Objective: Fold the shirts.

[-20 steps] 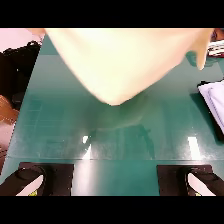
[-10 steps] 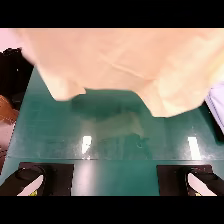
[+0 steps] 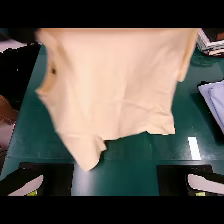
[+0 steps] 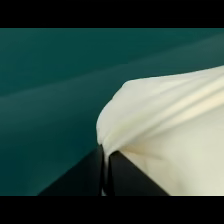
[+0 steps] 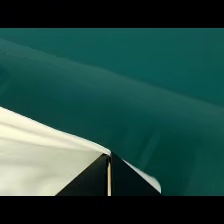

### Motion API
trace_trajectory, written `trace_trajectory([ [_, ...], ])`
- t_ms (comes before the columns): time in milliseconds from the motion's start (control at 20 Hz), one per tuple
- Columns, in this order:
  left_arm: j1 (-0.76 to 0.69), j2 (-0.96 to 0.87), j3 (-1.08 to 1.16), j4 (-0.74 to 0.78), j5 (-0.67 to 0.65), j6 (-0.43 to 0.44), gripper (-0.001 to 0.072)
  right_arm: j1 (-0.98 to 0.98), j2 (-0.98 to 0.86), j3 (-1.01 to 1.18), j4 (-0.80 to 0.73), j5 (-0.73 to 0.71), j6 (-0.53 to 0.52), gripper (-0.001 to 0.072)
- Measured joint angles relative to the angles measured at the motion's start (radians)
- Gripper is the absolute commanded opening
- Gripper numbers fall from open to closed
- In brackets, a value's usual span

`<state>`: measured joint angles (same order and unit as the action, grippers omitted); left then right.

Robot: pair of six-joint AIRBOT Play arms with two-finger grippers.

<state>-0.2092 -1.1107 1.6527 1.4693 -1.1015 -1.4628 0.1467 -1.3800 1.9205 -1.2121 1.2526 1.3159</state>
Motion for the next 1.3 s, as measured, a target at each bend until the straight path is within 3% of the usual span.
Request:
trace_trajectory([
  [300, 0.000, -0.328, -0.147, 0.042, 0.125, -0.018, 0.0031, 0.055, -0.308, -0.045, -0.001, -0.062, 0.006, 0.0014],
  [350, 0.000, -0.365, -0.153, 0.045, 0.144, -0.021, 0.0188, 0.064, -0.343, -0.047, 0.002, -0.077, 0.007, 0.0014],
  [400, 0.001, -0.393, -0.158, 0.048, 0.160, -0.024, 0.0472, 0.072, -0.371, -0.049, 0.002, -0.083, 0.007, 0.0015],
  [450, 0.001, -0.417, -0.163, 0.049, 0.163, -0.026, 0.0556, 0.078, -0.394, -0.050, 0.006, -0.095, 0.007, 0.0023],
  [500, 0.001, -0.429, -0.164, 0.049, 0.171, -0.029, 0.0545, 0.082, -0.408, -0.050, 0.009, -0.103, 0.007, 0.0168],
  [550, 0.003, -0.440, -0.163, 0.049, 0.173, -0.029, 0.0545, 0.085, -0.419, -0.051, 0.010, -0.107, 0.008, 0.0394],
  [700, 0.025, -0.452, -0.123, 0.049, 0.093, -0.032, 0.0545, 0.082, -0.419, -0.051, 0.015, -0.102, 0.008, 0.0408],
  [900, 0.098, -0.380, -0.113, 0.049, -0.106, -0.028, 0.0546, 0.028, -0.343, -0.090, 0.032, 0.011, 0.003, 0.0408],
  [1100, 0.183, -0.214, -0.312, 0.027, -0.186, -0.019, 0.0546, -0.061, -0.196, -0.268, 0.161, 0.077, -0.033, 0.0408],
  [1300, 0.228, -0.089, -0.595, -0.109, -0.142, -0.016, 0.0546, -0.113, -0.042, -0.476, 0.272, 0.098, -0.067, 0.0408],
])
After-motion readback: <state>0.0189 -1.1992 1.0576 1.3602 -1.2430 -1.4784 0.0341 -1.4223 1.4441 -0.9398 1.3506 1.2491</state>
